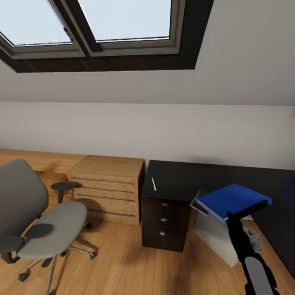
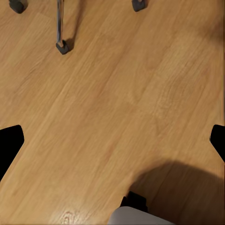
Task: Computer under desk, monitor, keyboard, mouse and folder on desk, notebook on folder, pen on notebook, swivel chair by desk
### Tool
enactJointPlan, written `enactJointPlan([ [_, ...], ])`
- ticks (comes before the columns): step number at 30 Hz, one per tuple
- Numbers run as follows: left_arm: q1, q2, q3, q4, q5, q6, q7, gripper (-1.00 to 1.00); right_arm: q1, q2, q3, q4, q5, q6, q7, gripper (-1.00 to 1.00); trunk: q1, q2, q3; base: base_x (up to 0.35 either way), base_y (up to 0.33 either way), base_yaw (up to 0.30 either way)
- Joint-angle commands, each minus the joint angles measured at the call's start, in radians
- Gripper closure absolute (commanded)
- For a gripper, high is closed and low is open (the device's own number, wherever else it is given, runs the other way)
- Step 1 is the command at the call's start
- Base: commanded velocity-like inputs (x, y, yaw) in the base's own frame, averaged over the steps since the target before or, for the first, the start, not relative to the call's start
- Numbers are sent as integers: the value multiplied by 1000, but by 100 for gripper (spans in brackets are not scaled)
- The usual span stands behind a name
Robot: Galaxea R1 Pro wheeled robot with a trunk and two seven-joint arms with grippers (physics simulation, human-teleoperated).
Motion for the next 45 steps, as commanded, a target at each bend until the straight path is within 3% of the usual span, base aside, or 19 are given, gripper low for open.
enactJointPlan([
  [1, 0, 1, -6, 0, 8, -4, 5, -100, -1, 1, -3, -1, -8, 4, -5, 100, -4, 6, 1, 0, 0, -188],
  [7, 0, 1, -5, 0, 8, -4, 5, -100, -1, 1, -3, 0, -8, -14, -6, 100, -27, 48, 12, 0, 0, -156],
  [19, 0, 1, -6, 0, 7, -63, 5, -100, -1, 1, -3, 0, -8, -15, -4, 100, -27, 48, -5, 0, 0, -115],
  [45, 0, -2, -9, 26, 5, -68, 4, -100, -1, 3, -2, -21, -9, -19, 0, 100, -27, 48, -31, 0, 0, -189],
])
